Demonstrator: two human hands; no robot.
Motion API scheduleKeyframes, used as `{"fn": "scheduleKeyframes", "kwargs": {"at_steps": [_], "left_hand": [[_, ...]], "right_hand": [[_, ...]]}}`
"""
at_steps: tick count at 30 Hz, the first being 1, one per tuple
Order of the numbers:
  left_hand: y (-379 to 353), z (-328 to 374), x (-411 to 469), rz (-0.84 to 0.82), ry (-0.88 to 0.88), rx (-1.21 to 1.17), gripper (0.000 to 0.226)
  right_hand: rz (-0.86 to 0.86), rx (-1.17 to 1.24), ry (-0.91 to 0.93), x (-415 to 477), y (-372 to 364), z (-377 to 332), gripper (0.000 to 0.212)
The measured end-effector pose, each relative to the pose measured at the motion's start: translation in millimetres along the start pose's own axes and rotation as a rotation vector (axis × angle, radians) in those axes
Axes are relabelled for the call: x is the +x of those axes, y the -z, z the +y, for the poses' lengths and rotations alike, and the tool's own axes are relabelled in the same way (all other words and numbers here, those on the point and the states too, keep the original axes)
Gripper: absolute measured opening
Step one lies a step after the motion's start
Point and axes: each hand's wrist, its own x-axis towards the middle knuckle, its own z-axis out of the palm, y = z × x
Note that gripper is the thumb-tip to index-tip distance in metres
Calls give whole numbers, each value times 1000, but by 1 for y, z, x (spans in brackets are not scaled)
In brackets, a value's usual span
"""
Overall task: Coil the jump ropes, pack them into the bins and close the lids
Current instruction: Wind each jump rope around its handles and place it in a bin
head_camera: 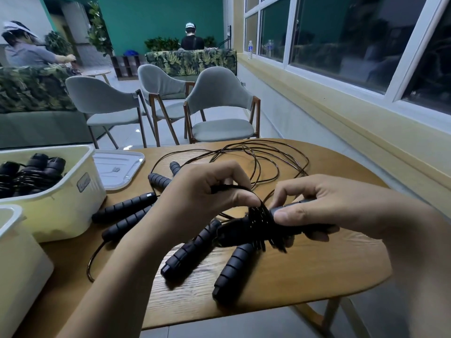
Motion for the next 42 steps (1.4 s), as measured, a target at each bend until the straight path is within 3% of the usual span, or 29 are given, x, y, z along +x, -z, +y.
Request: {"fn": "scheduleKeyframes", "kwargs": {"at_steps": [6, 9, 14, 17, 19, 21, 24, 28, 35, 42], "left_hand": [[2, -5, 0, -34, 40, -112, 27], [-2, -7, 1, -67, 45, -114, 35], [-8, -18, 3, -178, 104, -163, 9], [-14, -33, -5, -138, 284, 64, 17], [-21, -20, -6, -160, 236, 238, 29], [-28, -4, -3, -140, 150, 193, 36], [-37, -2, -1, -140, 234, 57, 27], [-42, -1, -1, -196, 288, 136, 20], [-35, 5, 3, -186, 283, 270, 20], [-25, -4, 4, -41, 380, 140, 28]], "right_hand": [[-150, 159, 125, 1, -2, 1, 54], [-182, 253, 188, 2, -4, 2, 53], [-164, 385, 306, 1, -4, 3, 59], [-56, 446, 363, 4, -4, 2, 78], [12, 462, 399, 7, -4, 0, 84], [84, 454, 418, 8, -5, -3, 71], [292, 424, 367, 8, -7, -4, 55], [488, 310, 317, 13, -13, -4, 49], [679, 116, 295, 20, -17, -3, 43], [751, -123, 231, 25, -18, 3, 65]]}}
